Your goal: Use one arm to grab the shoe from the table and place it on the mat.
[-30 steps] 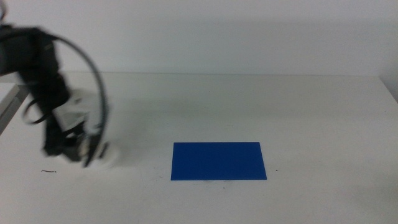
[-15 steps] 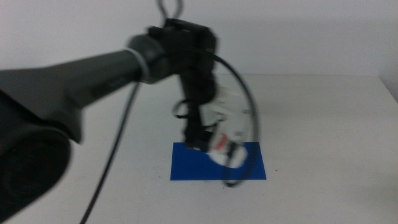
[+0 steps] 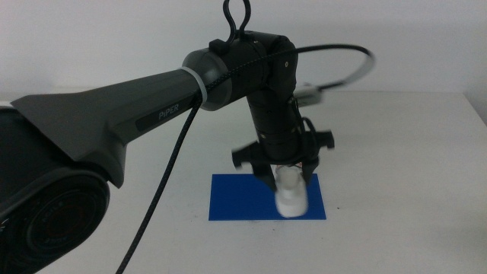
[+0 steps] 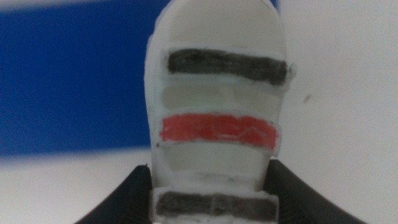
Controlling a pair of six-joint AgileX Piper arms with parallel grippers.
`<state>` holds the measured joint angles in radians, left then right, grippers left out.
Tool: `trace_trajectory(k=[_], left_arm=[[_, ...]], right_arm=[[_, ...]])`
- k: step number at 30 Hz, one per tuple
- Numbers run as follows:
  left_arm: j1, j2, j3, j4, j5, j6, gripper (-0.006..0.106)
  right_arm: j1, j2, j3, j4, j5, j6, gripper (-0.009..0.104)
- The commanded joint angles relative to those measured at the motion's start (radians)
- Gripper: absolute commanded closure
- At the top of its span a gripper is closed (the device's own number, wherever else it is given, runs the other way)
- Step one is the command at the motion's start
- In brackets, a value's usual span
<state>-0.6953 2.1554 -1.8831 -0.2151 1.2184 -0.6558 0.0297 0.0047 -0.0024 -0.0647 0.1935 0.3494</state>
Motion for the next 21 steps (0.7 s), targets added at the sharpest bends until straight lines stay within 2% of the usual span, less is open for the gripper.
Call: trace_trajectory(k=[1,5,7,10,13,21], left_arm=[[-0.003,-0.007,-0.006,-0.083,0.003,-0.342,0.065],[-0.003,-0.005,-0.004,-0.070,0.003,-0.882,0.066],[-0.003,-0.001,-0.004,-0.112,0.003,-1.100,0.066],[-0.003,0.001,-0.004,-0.136,0.003,-1.275,0.066],[0.007,0.001,-0.004,-0.108,0.003,-1.341,0.066],[0.055,0.001,-0.004,-0.096,0.003,-1.331,0.066]], right_arm=[[0.000,-0.005,0.002,-0.007,-0.006,-0.005,0.016],[0.000,-0.005,0.002,-0.007,-0.006,-0.005,0.016],[0.000,-0.005,0.002,-0.007,-0.006,-0.005,0.016],[0.000,-0.005,0.002,-0.007,-0.006,-0.005,0.016],[0.000,-0.005,0.002,-0.007,-0.006,-0.005,0.016],[0.000,-0.005,0.002,-0.007,-0.006,-0.005,0.016]])
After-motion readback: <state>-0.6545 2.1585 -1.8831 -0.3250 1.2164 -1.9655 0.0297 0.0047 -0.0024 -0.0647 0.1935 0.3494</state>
